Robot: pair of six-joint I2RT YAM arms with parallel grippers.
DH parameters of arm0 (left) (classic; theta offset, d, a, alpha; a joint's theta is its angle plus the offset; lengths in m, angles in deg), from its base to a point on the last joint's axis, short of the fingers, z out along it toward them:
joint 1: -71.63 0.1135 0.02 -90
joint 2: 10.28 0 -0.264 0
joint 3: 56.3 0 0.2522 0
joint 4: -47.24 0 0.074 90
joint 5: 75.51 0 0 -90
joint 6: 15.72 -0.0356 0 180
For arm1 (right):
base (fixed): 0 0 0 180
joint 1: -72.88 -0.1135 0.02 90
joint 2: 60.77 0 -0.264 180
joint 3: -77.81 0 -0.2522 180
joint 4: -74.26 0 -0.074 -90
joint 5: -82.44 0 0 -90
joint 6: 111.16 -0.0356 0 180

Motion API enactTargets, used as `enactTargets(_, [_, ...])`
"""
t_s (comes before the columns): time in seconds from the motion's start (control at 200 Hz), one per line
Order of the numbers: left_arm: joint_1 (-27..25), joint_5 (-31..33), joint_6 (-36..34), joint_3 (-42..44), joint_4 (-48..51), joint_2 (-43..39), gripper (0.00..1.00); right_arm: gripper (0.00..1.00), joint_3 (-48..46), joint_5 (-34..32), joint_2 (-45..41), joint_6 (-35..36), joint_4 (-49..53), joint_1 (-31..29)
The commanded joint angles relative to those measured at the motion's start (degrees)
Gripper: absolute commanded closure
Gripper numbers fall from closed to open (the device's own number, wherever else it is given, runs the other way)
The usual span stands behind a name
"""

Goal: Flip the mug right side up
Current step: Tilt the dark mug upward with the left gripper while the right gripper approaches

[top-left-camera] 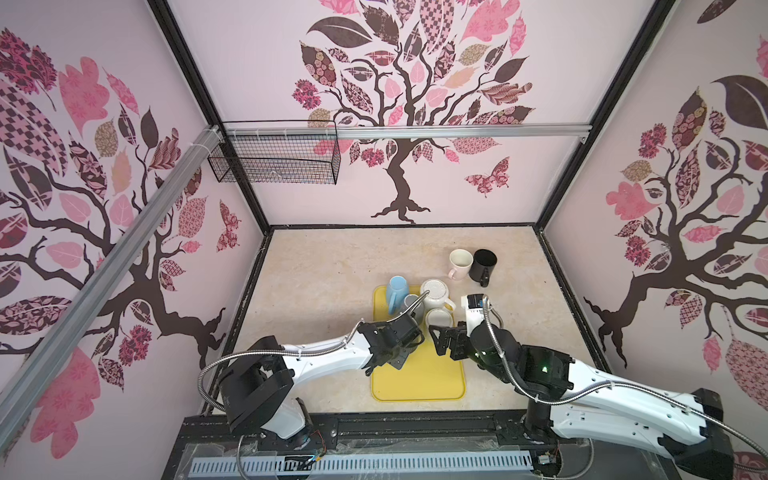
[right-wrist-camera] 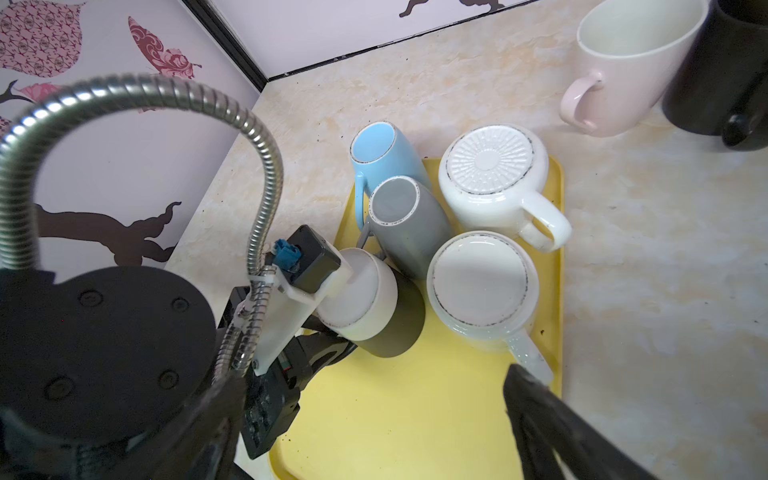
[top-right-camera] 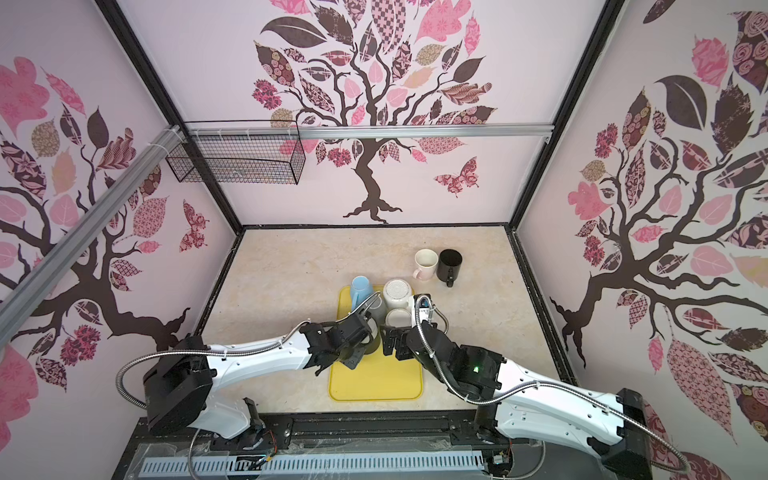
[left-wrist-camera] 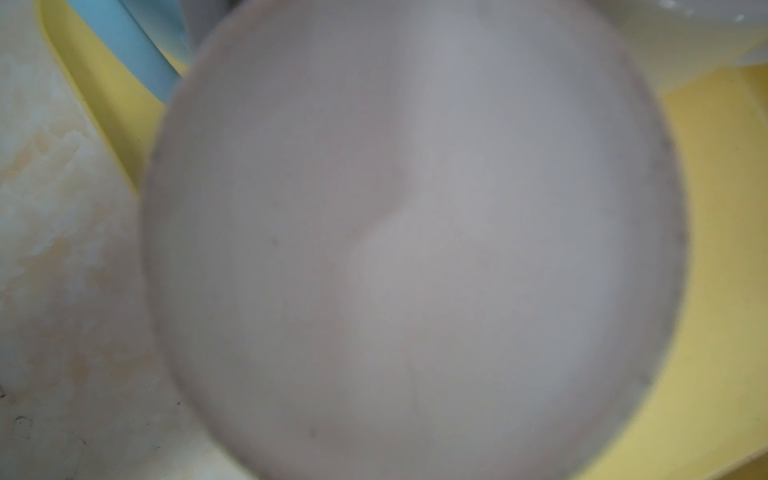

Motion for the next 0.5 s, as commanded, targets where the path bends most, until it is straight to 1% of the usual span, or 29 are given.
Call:
enactTargets(0.0, [0.0,1.5,-0.5,-2.6,0.1,-0.8,0.86,0.02,-0.3,-0.1,-1.2,-0.3,-0.2,0.2])
enactTargets(0.155, [-0.3,1.7,-0.6,-2.2,0.8,-2.7,0.95,0.02,-0.6,0.2,-1.5,-0.7,-0.2,0.2])
enactTargets(0.245, [-1.6,3.3,-0.7,-2.6,2.2,-4.6,1.0,0.02,-0.7,0.5,-1.6,-1.0,-0.1,0.2])
enactTargets(0.41, [-5.8,7.3,-0.4,-5.5,8.9,-8.2,1.0,0.03,-1.6,1.8,-2.0,-1.8,-1.1,0.2])
enactTargets(0.495, [-6.8,7.3,0.3,-7.4,12.5,-10.9,1.0,0.02,-2.2,3.0,-2.6,-1.8,-2.0,0.2])
